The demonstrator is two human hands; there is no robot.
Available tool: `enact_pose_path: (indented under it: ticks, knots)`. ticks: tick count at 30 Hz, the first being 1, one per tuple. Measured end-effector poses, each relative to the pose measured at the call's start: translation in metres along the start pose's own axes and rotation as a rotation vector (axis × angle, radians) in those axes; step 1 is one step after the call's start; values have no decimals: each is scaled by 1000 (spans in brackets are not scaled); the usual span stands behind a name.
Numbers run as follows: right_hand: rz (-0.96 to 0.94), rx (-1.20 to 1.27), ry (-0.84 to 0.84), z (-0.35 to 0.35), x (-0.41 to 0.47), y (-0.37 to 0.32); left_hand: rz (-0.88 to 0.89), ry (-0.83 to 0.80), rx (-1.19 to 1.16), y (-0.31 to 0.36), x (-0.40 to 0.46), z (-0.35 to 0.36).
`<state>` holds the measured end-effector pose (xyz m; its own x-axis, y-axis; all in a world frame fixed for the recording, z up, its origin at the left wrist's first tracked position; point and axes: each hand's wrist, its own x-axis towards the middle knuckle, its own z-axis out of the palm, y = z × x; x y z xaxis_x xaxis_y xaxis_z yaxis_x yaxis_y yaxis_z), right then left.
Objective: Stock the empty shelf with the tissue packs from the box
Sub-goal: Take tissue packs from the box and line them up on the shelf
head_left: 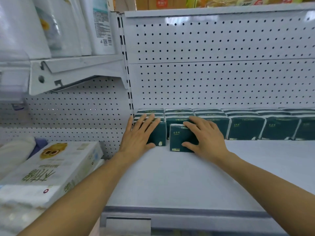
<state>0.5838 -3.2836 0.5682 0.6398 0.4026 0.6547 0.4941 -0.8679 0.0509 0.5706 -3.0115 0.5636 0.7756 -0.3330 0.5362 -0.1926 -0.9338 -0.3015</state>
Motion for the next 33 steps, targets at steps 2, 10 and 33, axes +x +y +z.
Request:
enact_pose_path:
  ticks: [2,10,33]
  knots:
    - [-23,-13,13,6,5,1,9,25,38,0,1,3]
    - [-75,-37,9,21,21,-3,-23,47,51,-2,5,12]
    - [76,16,65,-22,2,-54,-184,-56,-103,17,-21,-53]
